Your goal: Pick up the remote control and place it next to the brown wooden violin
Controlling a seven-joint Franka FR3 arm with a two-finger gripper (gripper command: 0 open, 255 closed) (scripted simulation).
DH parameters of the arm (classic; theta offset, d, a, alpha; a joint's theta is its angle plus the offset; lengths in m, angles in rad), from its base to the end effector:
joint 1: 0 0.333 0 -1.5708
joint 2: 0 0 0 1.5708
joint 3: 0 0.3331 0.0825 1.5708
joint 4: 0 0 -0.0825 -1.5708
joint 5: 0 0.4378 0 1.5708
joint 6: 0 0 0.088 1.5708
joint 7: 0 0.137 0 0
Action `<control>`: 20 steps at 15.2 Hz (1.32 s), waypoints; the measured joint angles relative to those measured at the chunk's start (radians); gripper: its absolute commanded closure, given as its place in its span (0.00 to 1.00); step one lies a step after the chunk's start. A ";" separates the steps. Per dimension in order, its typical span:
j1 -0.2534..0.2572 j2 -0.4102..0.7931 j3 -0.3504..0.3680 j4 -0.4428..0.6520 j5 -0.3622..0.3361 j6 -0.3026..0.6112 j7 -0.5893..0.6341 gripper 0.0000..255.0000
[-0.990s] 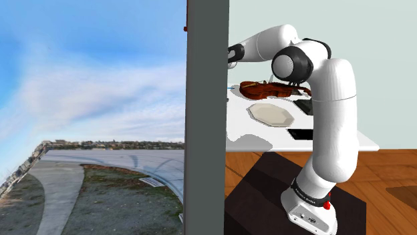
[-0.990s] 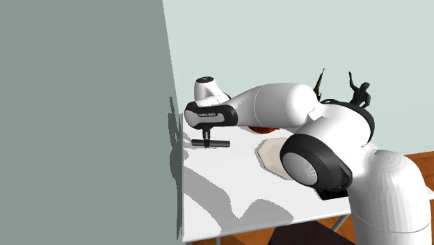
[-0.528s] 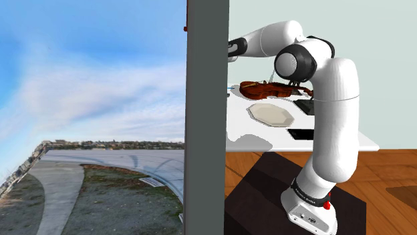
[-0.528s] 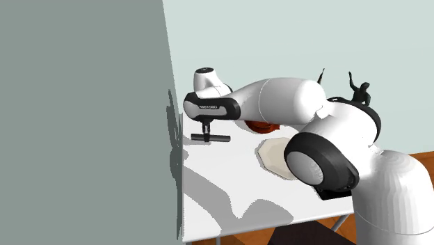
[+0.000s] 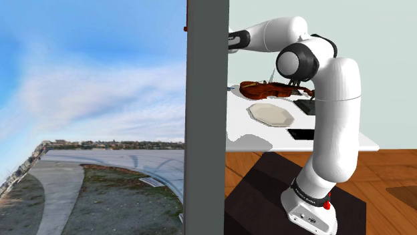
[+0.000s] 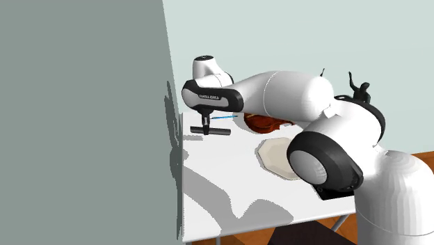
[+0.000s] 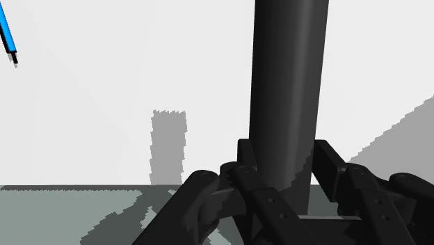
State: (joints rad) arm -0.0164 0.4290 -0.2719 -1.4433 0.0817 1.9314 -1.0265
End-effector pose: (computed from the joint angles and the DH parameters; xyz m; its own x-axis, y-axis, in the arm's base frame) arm 0.7296 -0.1784 0.4281 0.7382 0.6745 0.0099 0.6717 -0.7364 0.0812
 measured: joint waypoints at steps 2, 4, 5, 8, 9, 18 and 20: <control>0.000 -0.005 -0.001 0.017 -0.001 -0.021 0.000 1.00; -0.001 -0.006 -0.001 0.043 -0.002 -0.049 0.001 1.00; -0.003 -0.005 -0.002 0.058 -0.002 -0.063 0.000 1.00; -0.006 -0.006 -0.003 0.096 -0.002 -0.102 -0.001 1.00; -0.006 -0.008 -0.003 0.105 -0.003 -0.112 -0.001 1.00; -0.137 0.020 -0.041 0.144 0.033 -0.124 -0.166 1.00; -0.179 0.053 -0.049 0.198 0.049 -0.148 -0.211 1.00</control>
State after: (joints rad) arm -0.1957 0.4820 -0.3206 -1.2450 0.1302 1.7839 -1.2371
